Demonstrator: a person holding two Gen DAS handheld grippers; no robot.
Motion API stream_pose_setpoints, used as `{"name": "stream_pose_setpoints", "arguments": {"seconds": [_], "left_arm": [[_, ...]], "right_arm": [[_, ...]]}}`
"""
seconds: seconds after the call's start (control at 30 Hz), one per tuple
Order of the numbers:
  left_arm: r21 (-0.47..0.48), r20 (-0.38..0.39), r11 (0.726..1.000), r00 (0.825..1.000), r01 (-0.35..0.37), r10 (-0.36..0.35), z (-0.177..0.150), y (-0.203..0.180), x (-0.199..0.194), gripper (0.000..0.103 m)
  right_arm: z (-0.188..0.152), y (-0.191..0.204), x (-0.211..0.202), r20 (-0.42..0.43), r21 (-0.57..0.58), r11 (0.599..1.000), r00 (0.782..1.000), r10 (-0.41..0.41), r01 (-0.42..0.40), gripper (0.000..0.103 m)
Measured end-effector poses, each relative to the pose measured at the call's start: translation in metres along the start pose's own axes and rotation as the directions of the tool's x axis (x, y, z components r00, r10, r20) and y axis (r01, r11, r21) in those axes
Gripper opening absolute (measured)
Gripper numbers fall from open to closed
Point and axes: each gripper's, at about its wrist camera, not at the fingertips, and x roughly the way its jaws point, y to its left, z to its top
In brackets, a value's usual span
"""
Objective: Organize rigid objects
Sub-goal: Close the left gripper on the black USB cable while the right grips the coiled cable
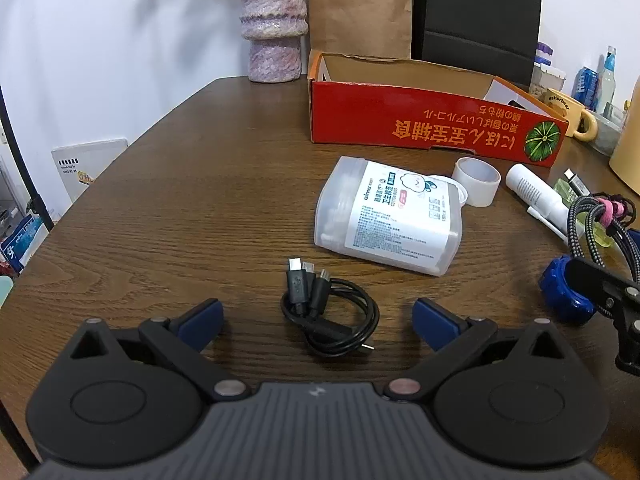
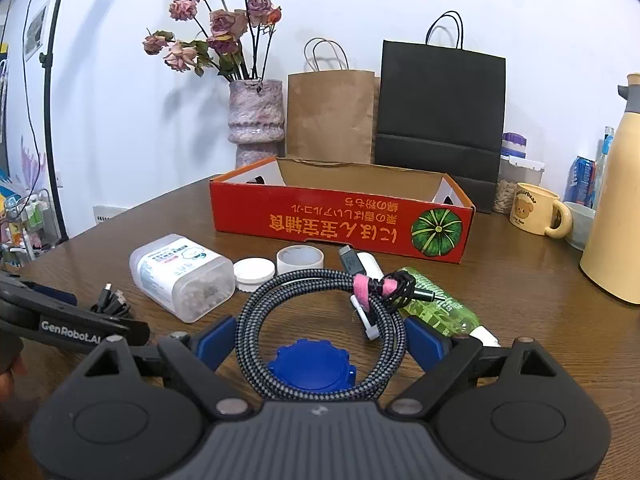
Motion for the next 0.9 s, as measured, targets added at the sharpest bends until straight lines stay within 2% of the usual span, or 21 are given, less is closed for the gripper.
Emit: {"name": "stream_pose_setpoints", "arguments": {"seconds": [0.13,0.37,0.53,0.67,0.9], "left_arm": [[0.011,0.009,1.000,1.000,-0.011,0.011,-0.002,-0.003,0.000,0.099],[0.004,0.037,1.000,0.999,-0.004,0.004,-0.003,-0.003,-0.005,0.074],[0.001,0.047,1.000,0.999,-0.011,0.011,-0.003,-0.003,-0.006,0.064],[0.016,0.057,1.000,0.998,-0.003,0.002,-0.004,-0.006,-0.008,0.050],[0.018,0.063,1.000,0.998,-0.006,0.005,-0.005,-0.007,-0.011,0.049]], "right_arm": [[0.000,0.001,-0.001,0.003,0.000,1.000,1.000,0.003,-0.003,0.090],[-0.001,0.001,-0.003,0.007,0.001,1.000,1.000,0.005,-0.005,0.090],[-0.001,0.002,-0.003,0.009,0.001,1.000,1.000,0.005,-0.005,0.090],[-0.001,0.003,-0.004,0.010,0.000,1.000,1.000,0.006,-0.006,0.090],[-0.001,0.003,-0.004,0.011,0.001,1.000,1.000,0.005,-0.005,0.090]]}}
